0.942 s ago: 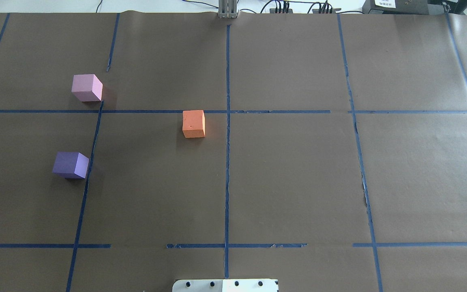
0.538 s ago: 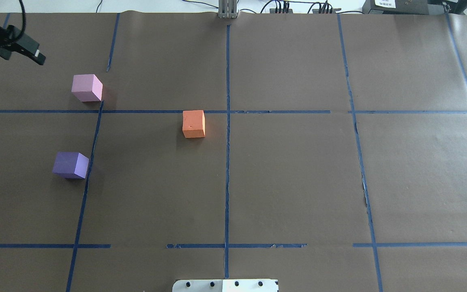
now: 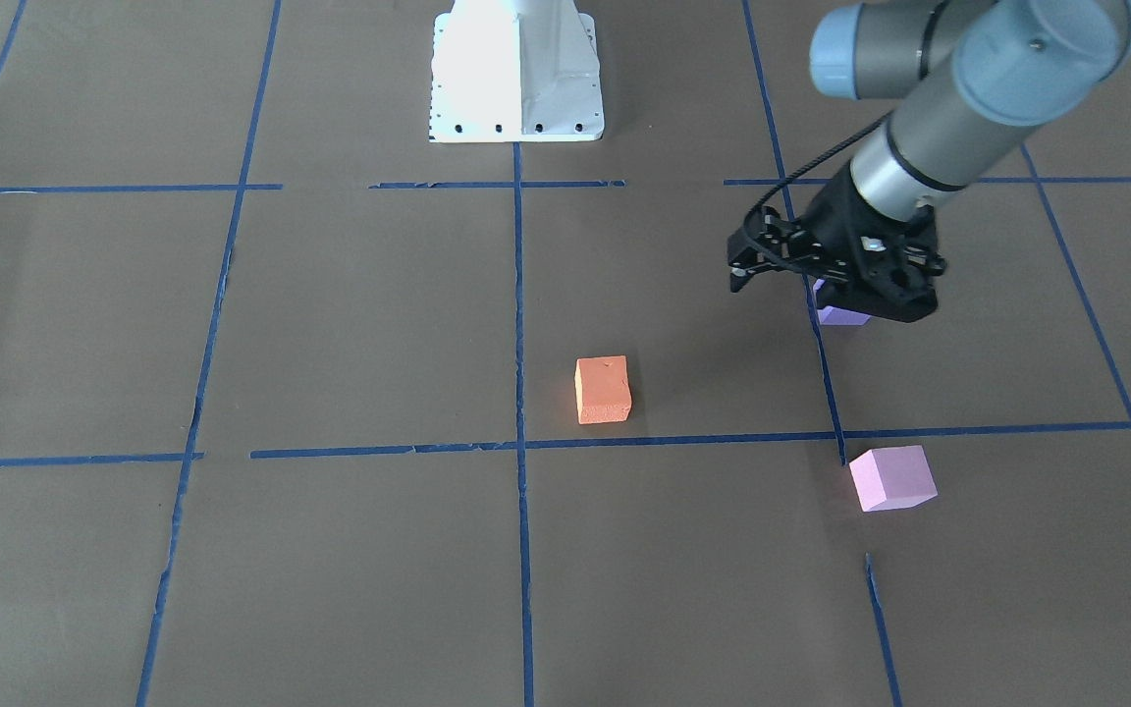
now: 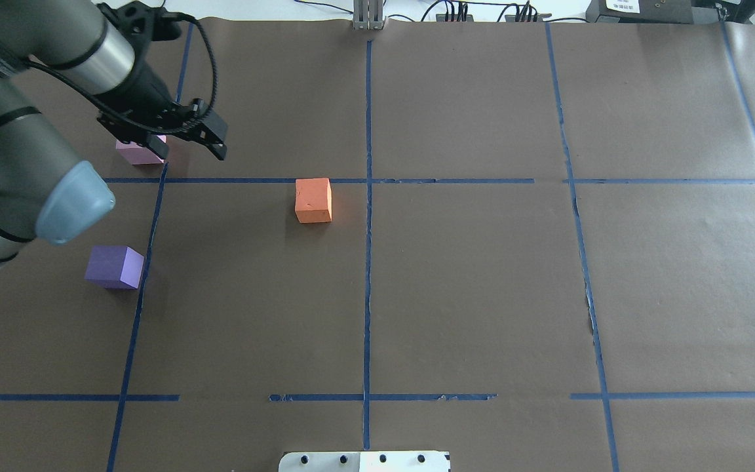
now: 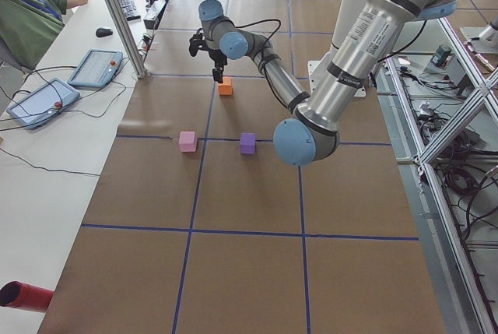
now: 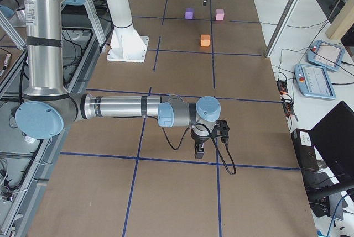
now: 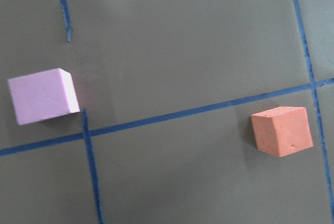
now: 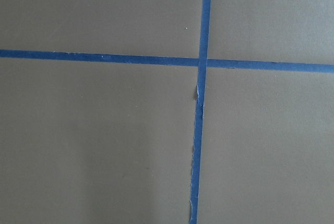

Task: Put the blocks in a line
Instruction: 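Move the left gripper over the orange cube and lower onto it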

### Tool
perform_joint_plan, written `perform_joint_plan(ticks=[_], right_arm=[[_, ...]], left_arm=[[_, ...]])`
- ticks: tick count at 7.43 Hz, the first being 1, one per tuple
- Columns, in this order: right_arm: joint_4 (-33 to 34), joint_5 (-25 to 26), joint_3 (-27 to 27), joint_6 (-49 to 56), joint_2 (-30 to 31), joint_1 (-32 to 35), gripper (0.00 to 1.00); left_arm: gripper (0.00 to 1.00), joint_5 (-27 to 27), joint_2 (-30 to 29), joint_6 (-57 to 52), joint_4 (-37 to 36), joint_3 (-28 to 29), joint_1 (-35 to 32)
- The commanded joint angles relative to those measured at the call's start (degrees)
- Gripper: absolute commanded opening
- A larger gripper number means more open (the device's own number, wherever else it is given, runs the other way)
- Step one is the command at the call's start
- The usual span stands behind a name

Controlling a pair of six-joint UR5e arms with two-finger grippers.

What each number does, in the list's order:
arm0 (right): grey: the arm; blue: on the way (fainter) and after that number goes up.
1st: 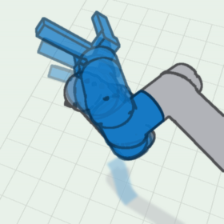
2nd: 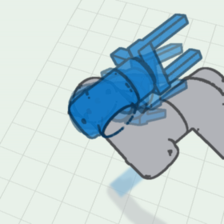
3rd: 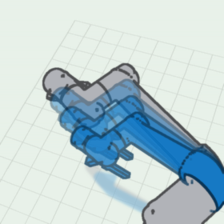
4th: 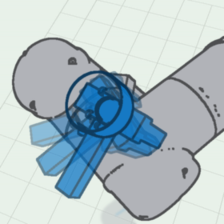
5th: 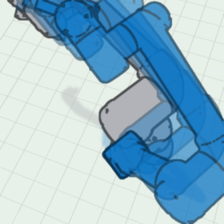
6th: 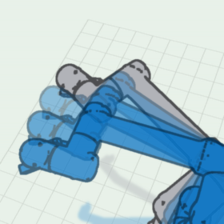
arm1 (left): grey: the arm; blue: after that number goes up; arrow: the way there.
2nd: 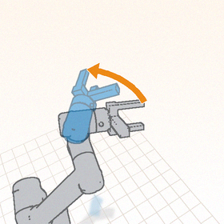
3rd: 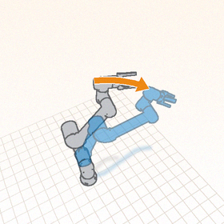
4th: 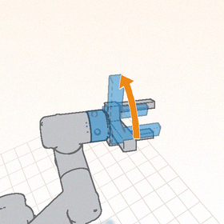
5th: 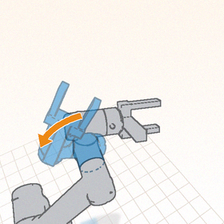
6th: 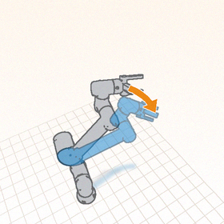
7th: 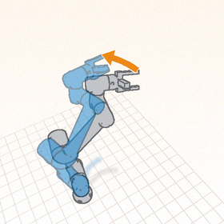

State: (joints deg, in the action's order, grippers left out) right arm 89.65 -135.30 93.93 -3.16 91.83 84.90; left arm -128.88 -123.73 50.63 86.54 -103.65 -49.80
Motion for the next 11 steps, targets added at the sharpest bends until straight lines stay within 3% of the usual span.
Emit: perform_joint_plan(ticks=[1,6,11], right_arm=[[0.0,0.04,0.03,0.0,-0.07,0.0,1.0],[0.0,-0.05,0.03,0.0,0.02,0.0,1.0],[0.0,-0.05,0.03,0.0,0.02,0.0,1.0]], left_arm=[[1.0,10.29,-6.15,8.68,0.12,5.35,8.82],[1.0,15.24,-14.77,14.56,1.51,18.54,12.88],[1.0,21.03,-15.14,15.46,6.95,23.65,12.97]])
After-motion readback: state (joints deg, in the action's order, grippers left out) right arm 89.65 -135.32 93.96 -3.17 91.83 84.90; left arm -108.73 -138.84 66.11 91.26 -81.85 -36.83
